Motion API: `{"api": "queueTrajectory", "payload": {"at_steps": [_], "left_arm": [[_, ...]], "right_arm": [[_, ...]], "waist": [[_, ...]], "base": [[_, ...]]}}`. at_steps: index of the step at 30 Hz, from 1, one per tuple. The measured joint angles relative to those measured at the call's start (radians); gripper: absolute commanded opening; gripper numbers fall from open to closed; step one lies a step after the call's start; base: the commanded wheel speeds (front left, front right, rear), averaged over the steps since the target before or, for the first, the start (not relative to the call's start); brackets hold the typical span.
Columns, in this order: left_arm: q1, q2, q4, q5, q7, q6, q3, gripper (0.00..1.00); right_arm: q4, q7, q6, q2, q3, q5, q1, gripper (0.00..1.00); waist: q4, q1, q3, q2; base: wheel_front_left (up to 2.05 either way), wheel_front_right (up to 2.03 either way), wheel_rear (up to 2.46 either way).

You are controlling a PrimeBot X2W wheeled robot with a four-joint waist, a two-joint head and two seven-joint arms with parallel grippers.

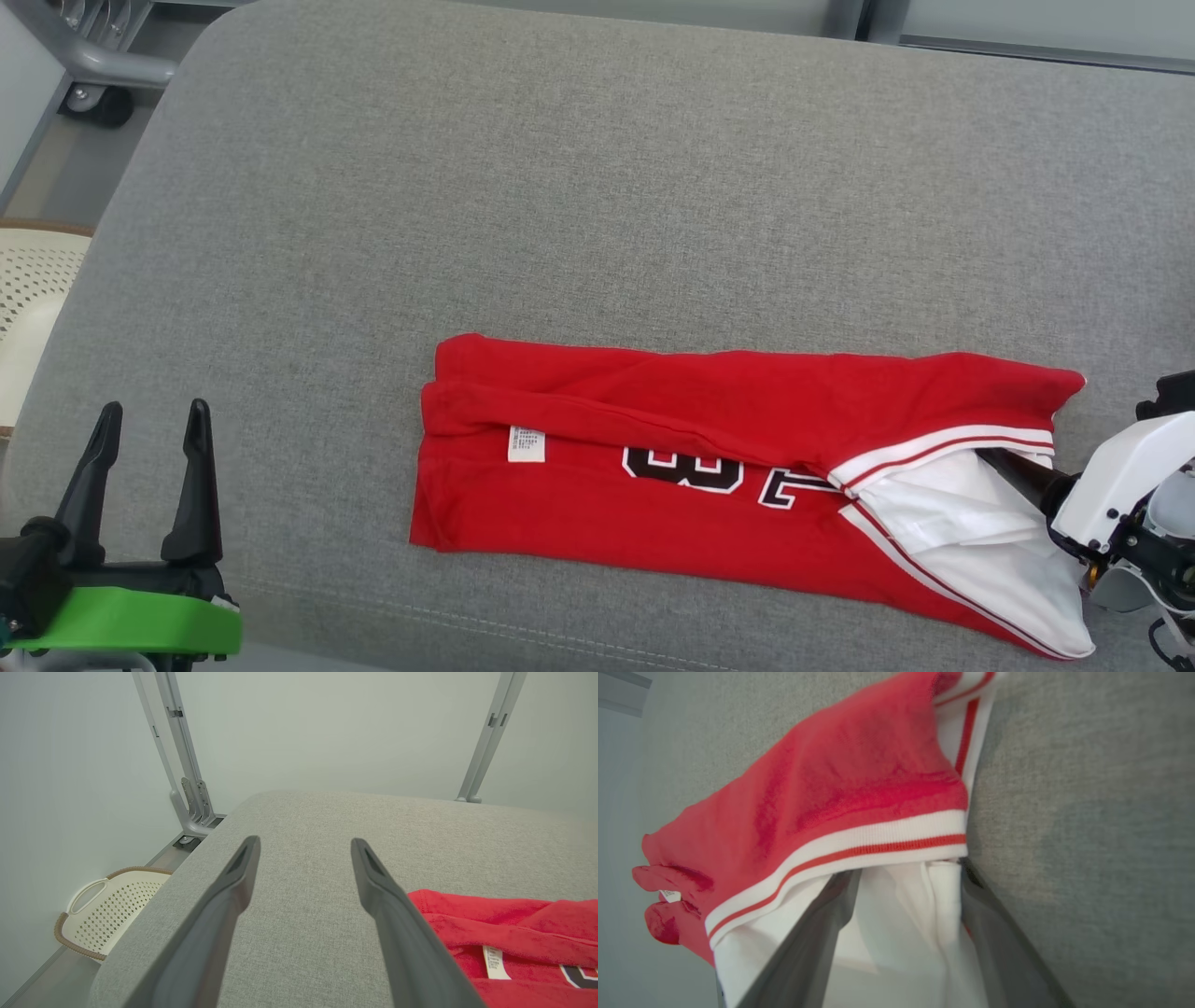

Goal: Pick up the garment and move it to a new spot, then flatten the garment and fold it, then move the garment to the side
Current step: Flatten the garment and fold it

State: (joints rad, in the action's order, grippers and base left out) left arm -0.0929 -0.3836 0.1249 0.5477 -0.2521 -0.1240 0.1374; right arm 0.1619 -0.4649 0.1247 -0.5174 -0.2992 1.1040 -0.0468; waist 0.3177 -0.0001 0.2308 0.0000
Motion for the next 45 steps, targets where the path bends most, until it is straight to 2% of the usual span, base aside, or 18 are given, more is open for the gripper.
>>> {"api": "queueTrajectory", "payload": {"at_steps": [1,7,13,23,27,32,36,41,45], "left_arm": [[0.000,0.005,0.012,-0.002,0.000,0.000,0.003,1.00],[0.000,0.022,0.031,-0.021,0.000,0.000,-0.006,1.00],[-0.019,0.034,0.039,-0.032,0.000,0.000,-0.038,1.00],[-0.051,0.055,0.065,-0.041,0.000,0.000,-0.060,1.00],[-0.052,0.067,0.074,-0.041,0.000,0.000,-0.067,1.00],[-0.070,0.069,0.074,-0.059,0.000,0.000,-0.072,1.00],[-0.077,0.050,0.060,-0.074,0.000,0.010,-0.039,1.00],[-0.046,0.047,0.064,-0.090,0.001,0.038,0.012,1.00],[0.011,0.051,0.064,-0.095,0.001,0.052,0.040,1.00]], "right_arm": [[0.007,-0.011,0.000,0.003,0.002,0.014,-0.006,0.00],[0.039,-0.045,-0.011,0.043,0.028,0.078,-0.010,0.00],[0.059,-0.048,-0.019,0.045,0.074,0.123,-0.012,0.00],[0.072,-0.049,-0.009,-0.111,0.213,0.139,0.044,0.00],[0.005,-0.085,-0.018,-0.139,0.228,0.179,0.076,0.00],[-0.210,-0.151,-0.091,-0.121,0.160,0.209,0.063,0.00],[-0.377,-0.181,-0.126,-0.084,0.116,0.244,0.018,0.00],[-0.504,-0.208,-0.129,-0.019,0.017,0.240,-0.025,0.00],[-0.518,-0.198,-0.104,0.063,-0.057,0.190,-0.070,0.00]], "waist": [[0.000,0.0000,0.000,0.0000],[-0.002,0.0000,-0.004,0.0000],[-0.014,0.0000,-0.015,0.0000],[-0.049,0.0000,-0.018,0.0000],[-0.059,0.0000,-0.014,0.0000],[-0.076,0.0000,-0.008,0.0000],[-0.090,0.0001,0.003,0.0000],[-0.092,0.0000,0.029,0.0000],[-0.078,0.0000,0.047,0.0000]], "base": [[0.00,0.00,0.00],[0.00,0.00,0.00],[0.00,0.00,0.00],[0.00,0.00,0.00],[0.00,0.00,0.00],[0.00,0.00,0.00],[0.00,0.00,0.00],[0.00,0.00,0.00],[0.00,0.00,0.00]]}}
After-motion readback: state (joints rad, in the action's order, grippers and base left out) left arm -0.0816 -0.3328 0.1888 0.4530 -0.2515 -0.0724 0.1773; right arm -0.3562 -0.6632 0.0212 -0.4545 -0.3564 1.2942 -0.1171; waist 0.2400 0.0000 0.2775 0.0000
